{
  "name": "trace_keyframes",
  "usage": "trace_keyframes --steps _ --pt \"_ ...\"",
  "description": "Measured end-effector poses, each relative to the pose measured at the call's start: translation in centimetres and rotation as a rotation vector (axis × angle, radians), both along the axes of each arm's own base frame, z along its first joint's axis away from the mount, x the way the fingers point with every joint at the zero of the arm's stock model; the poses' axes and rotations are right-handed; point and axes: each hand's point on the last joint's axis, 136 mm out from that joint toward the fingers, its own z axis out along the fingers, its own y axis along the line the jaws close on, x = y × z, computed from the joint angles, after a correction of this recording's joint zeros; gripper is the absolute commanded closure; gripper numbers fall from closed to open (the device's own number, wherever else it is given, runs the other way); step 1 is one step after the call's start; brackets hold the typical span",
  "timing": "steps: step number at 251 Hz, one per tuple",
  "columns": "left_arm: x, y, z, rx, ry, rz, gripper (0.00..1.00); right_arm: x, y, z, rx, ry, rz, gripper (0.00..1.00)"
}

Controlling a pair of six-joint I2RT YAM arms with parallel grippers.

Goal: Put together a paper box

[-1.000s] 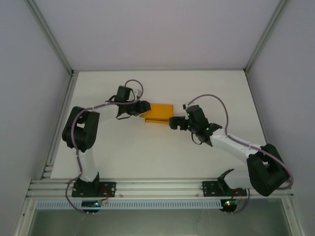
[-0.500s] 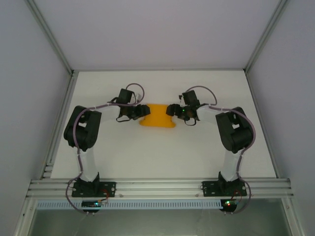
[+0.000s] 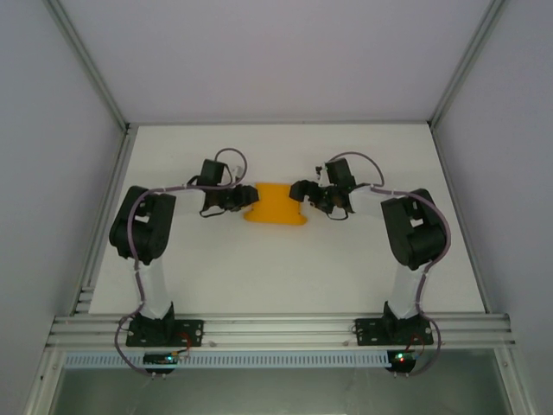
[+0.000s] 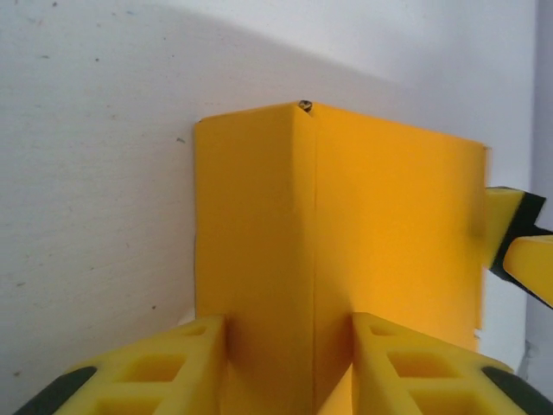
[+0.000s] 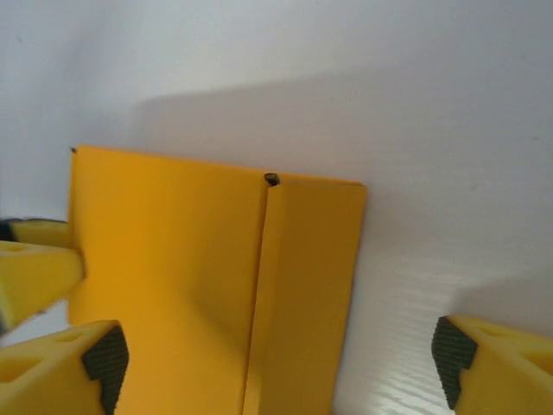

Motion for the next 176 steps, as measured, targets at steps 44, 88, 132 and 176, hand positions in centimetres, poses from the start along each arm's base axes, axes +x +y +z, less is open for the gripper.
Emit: trace_keyframes --steps 44,88,132,176 --pt "-0.6 0.9 -0.1 -0.104 0.013 0.011 0.68 -0.4 0.7 0.6 0.061 0.033 0.009 0.01" --pt "-0.7 1.1 -0.1 -0.139 0.014 0.015 0.73 -0.7 1.9 1.3 0.123 0.070 0.032 0.05" --pt "-0.7 1.3 -0.1 -0.182 0.020 0.018 0.82 -0.7 3.5 1.0 0.200 0.120 0.059 0.08" --pt "-0.7 1.5 -0.2 -0.233 0.023 0.020 0.82 -0.7 4.3 1.3 0.226 0.140 0.076 0.11"
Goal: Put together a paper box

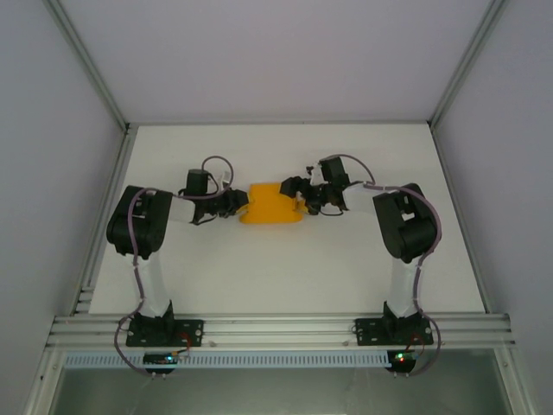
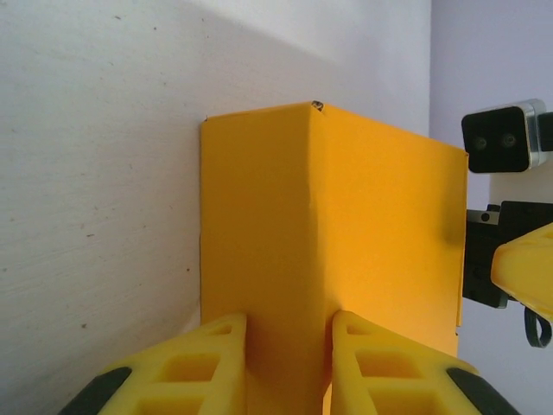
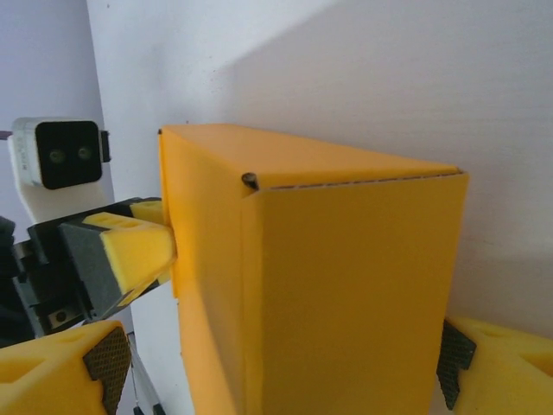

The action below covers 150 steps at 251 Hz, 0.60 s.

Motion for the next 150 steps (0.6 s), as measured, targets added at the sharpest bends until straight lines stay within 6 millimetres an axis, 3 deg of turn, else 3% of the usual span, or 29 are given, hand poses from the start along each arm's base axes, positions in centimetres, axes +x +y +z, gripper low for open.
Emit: trace_keyframes --steps 55,105,118,132,150 --pt "0.1 0.1 0.1 -0.025 0.002 0.000 0.80 0.8 0.7 0.9 0.042 0.000 0.002 0.36" --pt "0.3 0.2 0.4 -0.029 -0.010 0.005 0.64 0.8 1.1 0.9 0.077 0.023 0.000 0.56" --pt "0.6 0.1 0.5 -0.024 -0.017 0.008 0.58 0.8 1.1 1.1 0.080 0.027 -0.002 0.57" --pt "0.7 0.0 0.7 -0.005 -0.032 0.005 0.46 0.8 1.0 1.4 0.077 0.027 -0.006 0.58" --pt "0.9 -0.4 1.6 0.031 -0.075 -0.011 0.17 0.3 0.8 2.0 0.069 0.034 -0.004 0.59"
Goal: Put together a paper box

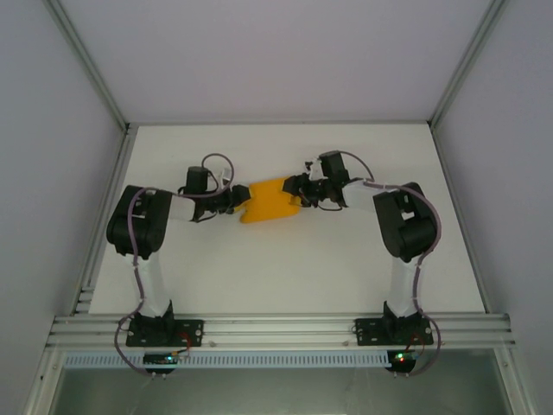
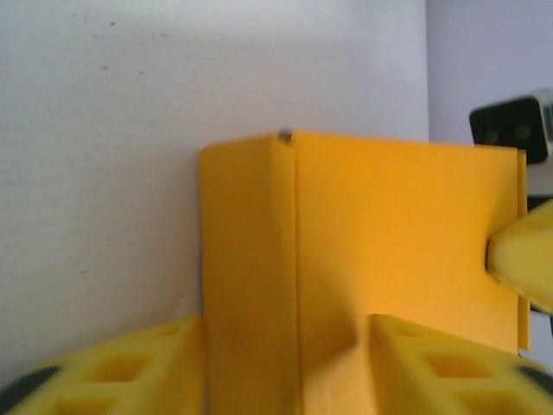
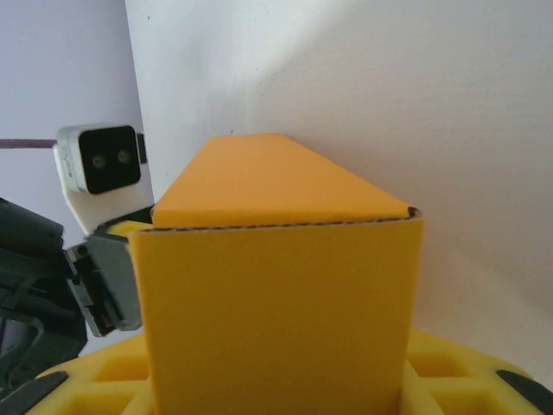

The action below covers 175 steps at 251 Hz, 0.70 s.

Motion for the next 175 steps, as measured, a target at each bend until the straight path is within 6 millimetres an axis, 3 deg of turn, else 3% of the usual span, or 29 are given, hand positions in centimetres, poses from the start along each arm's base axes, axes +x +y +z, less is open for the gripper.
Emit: trace_keyframes --steps 9,27,52,67,87,103,121,175 --pt "0.1 -0.2 0.9 0.030 -0.042 -0.011 0.00 -0.2 -0.2 0.4 -0.003 0.006 -0.001 0.59" --pt "0.2 -0.8 4.1 0.112 -0.179 -0.037 0.00 -0.8 -0.6 1.6 -0.007 0.020 -0.007 0.61" --pt "-0.2 -2.7 10.8 0.268 -0.508 -0.095 0.00 -1.4 -1.9 2.9 -0.007 0.072 -0.031 0.61" --pt "-1.8 -4.7 15.2 0.355 -0.755 -0.169 0.00 -1.6 -3.0 3.4 -0.015 0.130 -0.048 0.62" --pt "-5.4 -6.8 18.4 0.441 -1.021 -0.317 0.00 -1.6 -4.5 3.8 -0.021 0.218 -0.076 0.65" --pt "-7.8 -7.7 18.8 0.516 -1.165 -0.444 0.00 -1.9 -5.6 4.2 -0.012 0.286 -0.100 0.67" --pt "-9.4 -8.2 17.7 0.605 -1.262 -0.567 0.00 -2.6 -6.7 4.6 0.009 0.368 -0.131 0.67" --pt "-10.4 -7.7 13.0 0.826 -1.336 -0.779 0.00 -3.6 -7.6 6.8 0.104 0.504 -0.202 0.69"
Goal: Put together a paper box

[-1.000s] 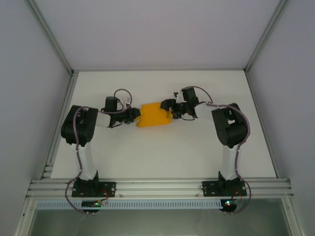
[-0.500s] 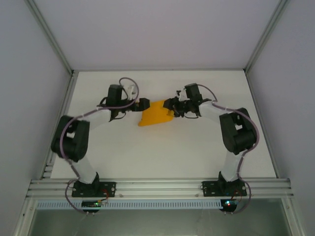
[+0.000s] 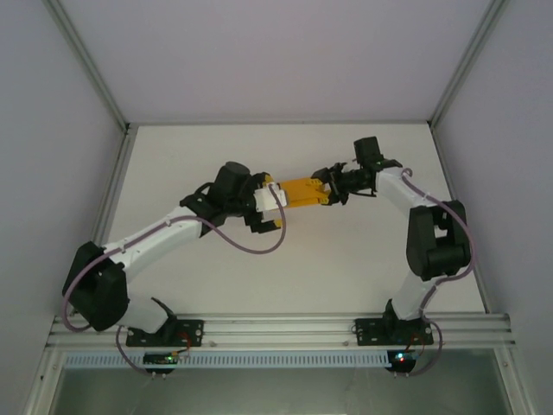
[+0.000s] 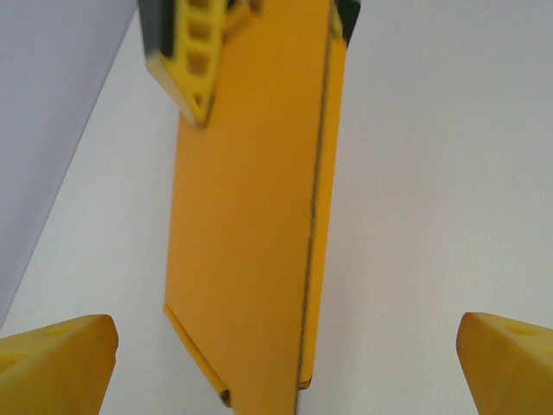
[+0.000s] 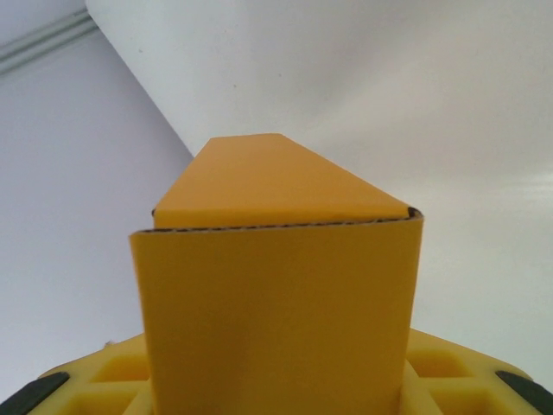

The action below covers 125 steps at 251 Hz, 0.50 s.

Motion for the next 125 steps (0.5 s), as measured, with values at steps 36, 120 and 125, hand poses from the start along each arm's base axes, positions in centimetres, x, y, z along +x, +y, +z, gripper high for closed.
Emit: trace_keyframes --steps 36,120,125 --pt "1.3 -0.4 -2.0 0.091 -0.065 0.032 0.00 -0.4 0.1 0.6 0.041 0.047 -0.037 0.67" --pt "4.0 -0.8 -1.8 0.089 -0.160 0.116 0.31 -0.5 0.8 0.7 0.104 0.099 -0.056 0.67" --pt "4.1 -0.9 -1.6 0.083 -0.165 0.120 0.35 -0.5 0.8 0.8 0.104 0.098 -0.056 0.66"
